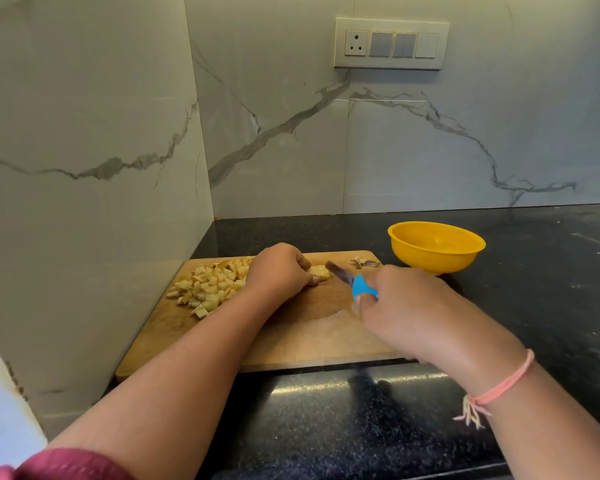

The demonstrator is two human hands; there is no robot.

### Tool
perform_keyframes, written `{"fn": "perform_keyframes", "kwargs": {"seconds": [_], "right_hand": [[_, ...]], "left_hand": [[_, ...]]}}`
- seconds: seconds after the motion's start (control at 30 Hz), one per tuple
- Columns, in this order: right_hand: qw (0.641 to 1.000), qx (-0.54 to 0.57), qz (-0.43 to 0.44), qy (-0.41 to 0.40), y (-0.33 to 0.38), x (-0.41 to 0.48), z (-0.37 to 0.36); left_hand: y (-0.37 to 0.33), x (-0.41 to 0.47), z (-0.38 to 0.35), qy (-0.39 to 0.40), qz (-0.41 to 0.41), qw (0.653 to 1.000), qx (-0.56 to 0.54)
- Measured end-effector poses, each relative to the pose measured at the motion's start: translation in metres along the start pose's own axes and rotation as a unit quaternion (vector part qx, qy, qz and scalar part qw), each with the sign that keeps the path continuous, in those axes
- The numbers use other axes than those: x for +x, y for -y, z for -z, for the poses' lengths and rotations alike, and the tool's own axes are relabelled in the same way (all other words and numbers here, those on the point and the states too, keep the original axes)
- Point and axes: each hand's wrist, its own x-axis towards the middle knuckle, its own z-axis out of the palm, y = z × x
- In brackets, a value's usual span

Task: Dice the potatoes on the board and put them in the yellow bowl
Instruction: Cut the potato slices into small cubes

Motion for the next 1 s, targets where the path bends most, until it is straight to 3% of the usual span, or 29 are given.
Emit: {"fn": "perform_keyframes", "kwargs": {"seconds": [0.27,0.5,1.0], "right_hand": [[0.999,0.035,-0.004,0.009,0.012,0.029,-0.012],[1.000,-0.001,0.004,0.005,0.028,0.044,-0.018],[1.000,-0.004,-0.002,0.020,0.002,-0.012,-0.012]], "left_hand": [[0.003,0.004,0.001,0.006,0.005,1.000,-0.020],[0.004,0.006,-0.001,-0.001,0.004,1.000,-0.008],[0.007,0.006,0.000,-0.002,-0.004,1.000,-0.013]]}}
